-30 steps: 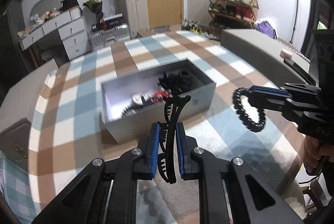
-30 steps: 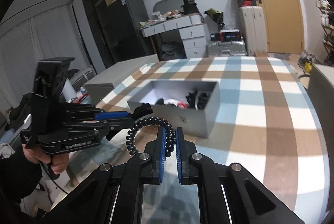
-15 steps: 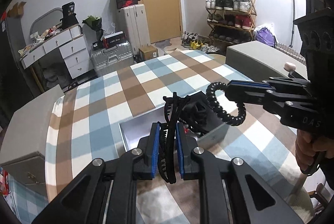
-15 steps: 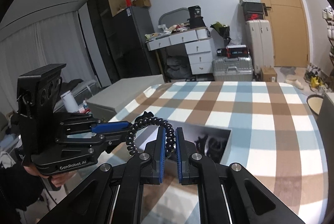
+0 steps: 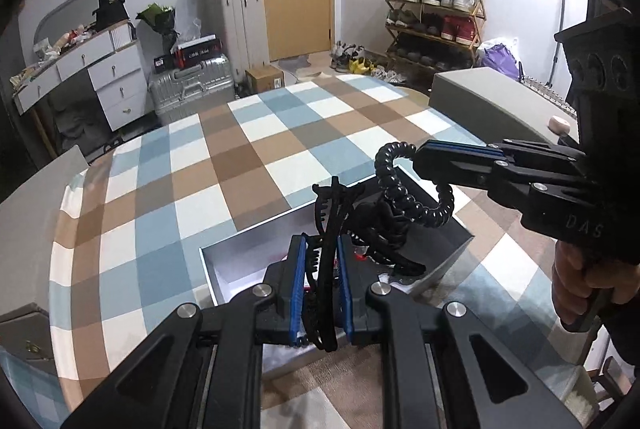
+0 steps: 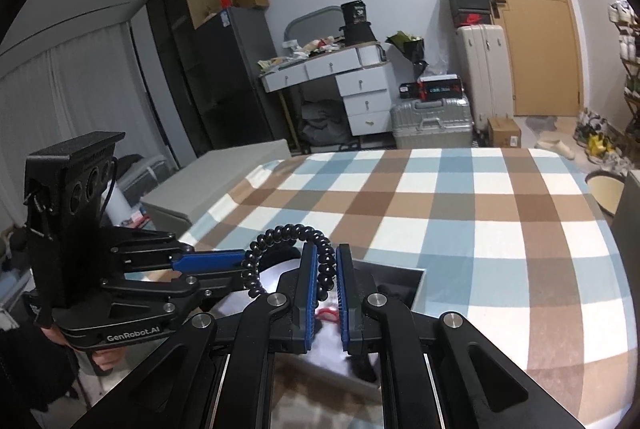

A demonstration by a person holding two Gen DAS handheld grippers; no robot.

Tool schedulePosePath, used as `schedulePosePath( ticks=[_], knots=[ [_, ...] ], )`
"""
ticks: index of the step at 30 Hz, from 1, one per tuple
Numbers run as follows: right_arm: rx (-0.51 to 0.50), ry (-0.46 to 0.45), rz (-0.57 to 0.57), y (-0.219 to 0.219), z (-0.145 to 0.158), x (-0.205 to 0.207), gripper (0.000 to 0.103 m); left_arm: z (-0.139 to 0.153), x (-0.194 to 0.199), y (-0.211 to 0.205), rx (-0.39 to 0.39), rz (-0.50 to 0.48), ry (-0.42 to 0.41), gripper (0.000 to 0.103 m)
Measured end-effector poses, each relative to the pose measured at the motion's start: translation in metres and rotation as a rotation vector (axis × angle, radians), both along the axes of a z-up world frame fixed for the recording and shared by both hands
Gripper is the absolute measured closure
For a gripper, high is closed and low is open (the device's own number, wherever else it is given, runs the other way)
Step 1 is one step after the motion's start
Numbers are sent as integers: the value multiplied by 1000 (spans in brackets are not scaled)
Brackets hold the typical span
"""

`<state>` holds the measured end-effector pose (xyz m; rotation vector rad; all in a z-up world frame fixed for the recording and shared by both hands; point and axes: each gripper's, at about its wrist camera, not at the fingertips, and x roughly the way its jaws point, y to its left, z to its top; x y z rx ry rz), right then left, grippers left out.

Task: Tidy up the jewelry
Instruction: 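Carry hair tie and comb into the silver box and open both grippers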

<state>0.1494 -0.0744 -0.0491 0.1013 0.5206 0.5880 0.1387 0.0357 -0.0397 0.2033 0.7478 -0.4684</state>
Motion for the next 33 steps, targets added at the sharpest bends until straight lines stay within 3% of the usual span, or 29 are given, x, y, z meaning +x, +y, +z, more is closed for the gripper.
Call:
schedulePosePath(
  ticks=[7, 15, 17, 19, 21, 24, 26, 30, 33],
  knots=[
    [-6, 35, -7, 2, -12, 12, 94, -9, 14, 2, -50, -22, 61, 92],
    [-12, 51, 2, 7, -16, 19, 92, -11, 21, -2, -29, -17, 59, 91],
    [2, 50, -6, 5, -16, 18, 90, -13, 22, 0, -15, 10, 62, 76],
    [17, 51, 0, 2, -15, 17, 88, -12, 21, 6, -14, 60, 44, 48],
    [15, 35, -12, -1, -13, 12, 80, -9, 17, 13, -43, 74, 28, 39],
    [40, 6, -19, -6, -7, 4, 61, -3, 11, 19, -56, 96, 7, 38],
    [46, -19, -29, -9, -1, -3, 60, 2, 8, 22, -57, 120, -15, 38],
    [62, -72, -43, -13, 13, -19, 40, 15, -4, 32, -99, 202, -87, 37],
    [64, -112, -43, -13, 22, -33, 32, 23, -13, 39, -138, 270, -140, 22]
  ],
)
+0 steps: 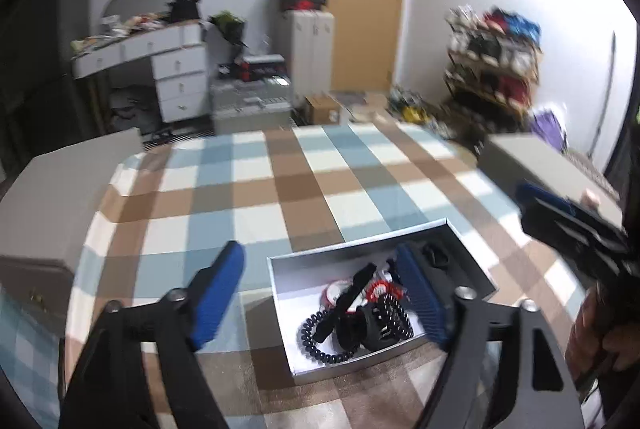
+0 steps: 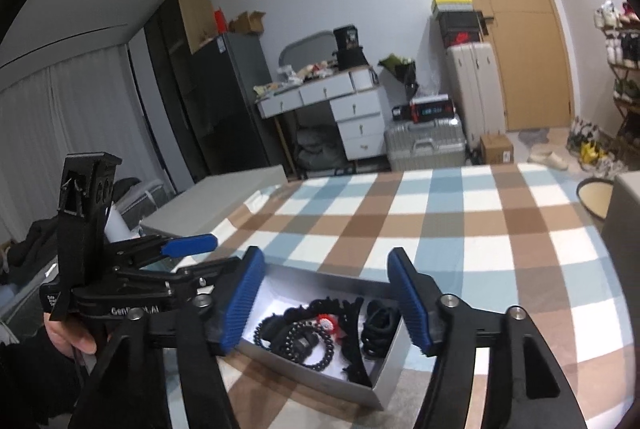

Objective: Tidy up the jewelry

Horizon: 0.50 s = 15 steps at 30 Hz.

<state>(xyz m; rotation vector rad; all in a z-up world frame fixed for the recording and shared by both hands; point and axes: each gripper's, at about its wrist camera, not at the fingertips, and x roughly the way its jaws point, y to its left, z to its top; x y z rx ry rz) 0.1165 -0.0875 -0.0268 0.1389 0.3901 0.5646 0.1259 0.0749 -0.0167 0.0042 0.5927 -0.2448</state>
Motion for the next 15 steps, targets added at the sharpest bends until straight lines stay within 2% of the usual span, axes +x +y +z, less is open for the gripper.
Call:
schedulePosePath(
  ticks=[3, 7, 9, 15],
  knots=[
    [3, -75, 0, 1, 11, -18, 21, 10, -14, 4, -18, 71, -89, 19],
    [8, -152, -10, 4, 21, -37, 8, 21, -31, 5, -33, 153, -178, 3],
    [20, -184, -15, 5, 25, -47, 2, 24, -42, 8, -55, 197, -242, 1],
    [10, -311, -37, 8, 28, -74, 0, 23, -57, 7, -62, 256, -317, 1]
  ],
)
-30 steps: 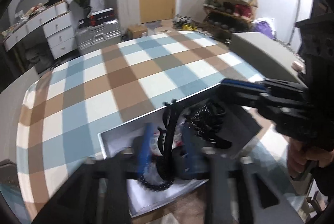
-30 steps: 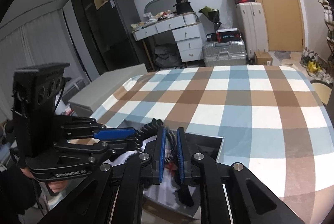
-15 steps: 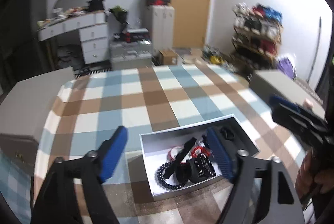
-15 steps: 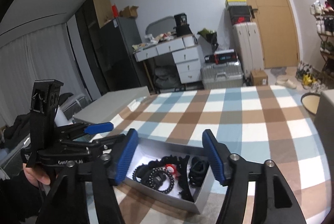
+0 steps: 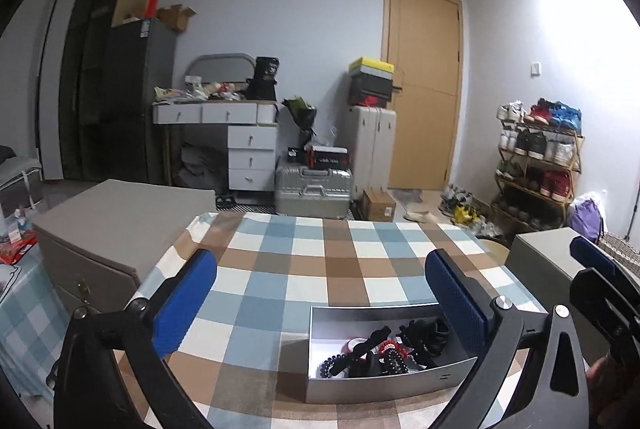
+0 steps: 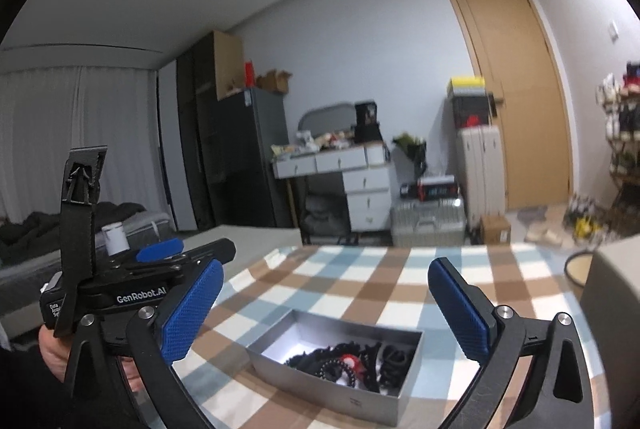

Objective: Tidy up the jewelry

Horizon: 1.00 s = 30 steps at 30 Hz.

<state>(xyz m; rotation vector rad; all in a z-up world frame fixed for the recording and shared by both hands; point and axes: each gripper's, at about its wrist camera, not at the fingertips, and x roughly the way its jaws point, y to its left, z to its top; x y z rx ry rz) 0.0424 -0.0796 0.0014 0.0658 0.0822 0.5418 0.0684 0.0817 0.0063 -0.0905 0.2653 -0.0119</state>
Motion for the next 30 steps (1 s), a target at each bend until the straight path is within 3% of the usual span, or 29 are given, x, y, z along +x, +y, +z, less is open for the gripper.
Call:
schedulePosePath(
  ticks=[4, 11, 18, 23, 30],
  knots=[
    [-5, -53, -26, -2, -4, -10, 0, -6, -6, 1, 6, 8, -37, 1],
    [-12, -57, -60, -6, -17, -10, 0, -21, -11, 1, 42, 42, -51, 1],
    [-24, -14, -77, -9, -39, -2, 0, -31, -11, 5, 20, 57, -52, 1],
    [-62, 9, -104, -8, -52, 5, 0, -44, -10, -3, 88, 81, -35, 1],
    [-122, 51, -124, -1, -64, 14, 0, -55, -11, -7, 97, 80, -12, 1]
  ],
)
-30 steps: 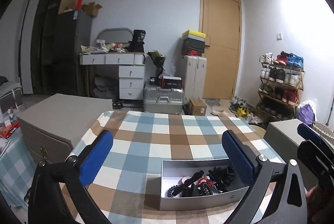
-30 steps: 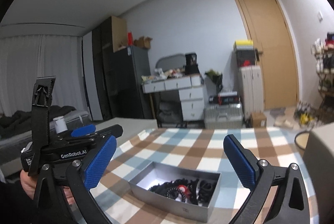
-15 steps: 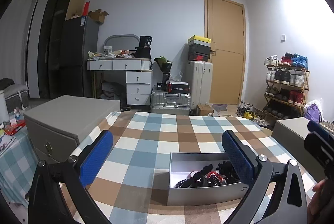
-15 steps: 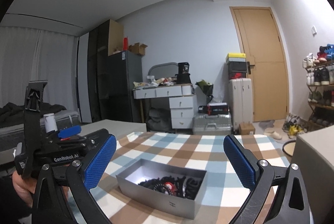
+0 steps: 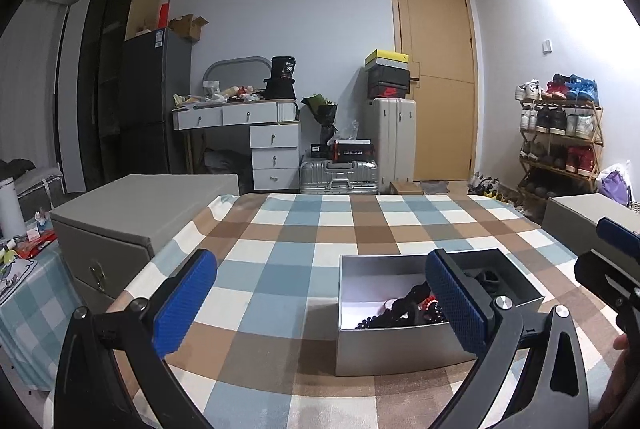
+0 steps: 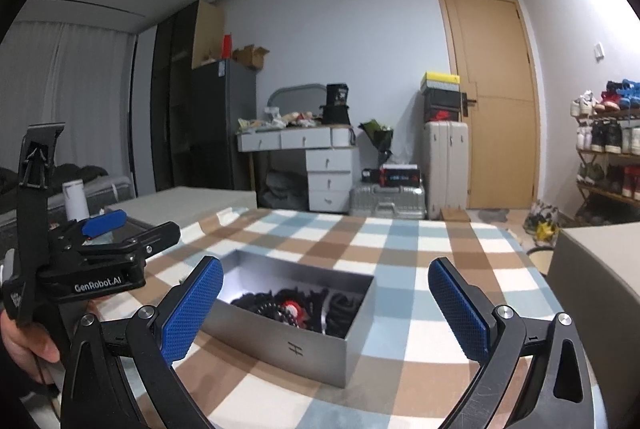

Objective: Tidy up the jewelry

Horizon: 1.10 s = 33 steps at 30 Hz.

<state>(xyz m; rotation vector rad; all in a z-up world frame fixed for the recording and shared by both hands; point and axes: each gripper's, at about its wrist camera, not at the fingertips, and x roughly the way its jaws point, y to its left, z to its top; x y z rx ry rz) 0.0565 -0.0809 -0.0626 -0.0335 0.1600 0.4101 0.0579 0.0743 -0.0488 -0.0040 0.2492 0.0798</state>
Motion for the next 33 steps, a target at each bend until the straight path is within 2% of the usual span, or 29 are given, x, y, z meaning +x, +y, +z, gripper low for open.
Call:
schedulePosePath(
  ticks=[7, 33],
  knots=[
    [-74, 67, -5, 14, -8, 12, 0, -3, 4, 0, -7, -16, 42, 1],
    [-66, 68, -10, 11, -9, 13, 0, -3, 4, -4, -8, -22, 39, 1]
  ],
)
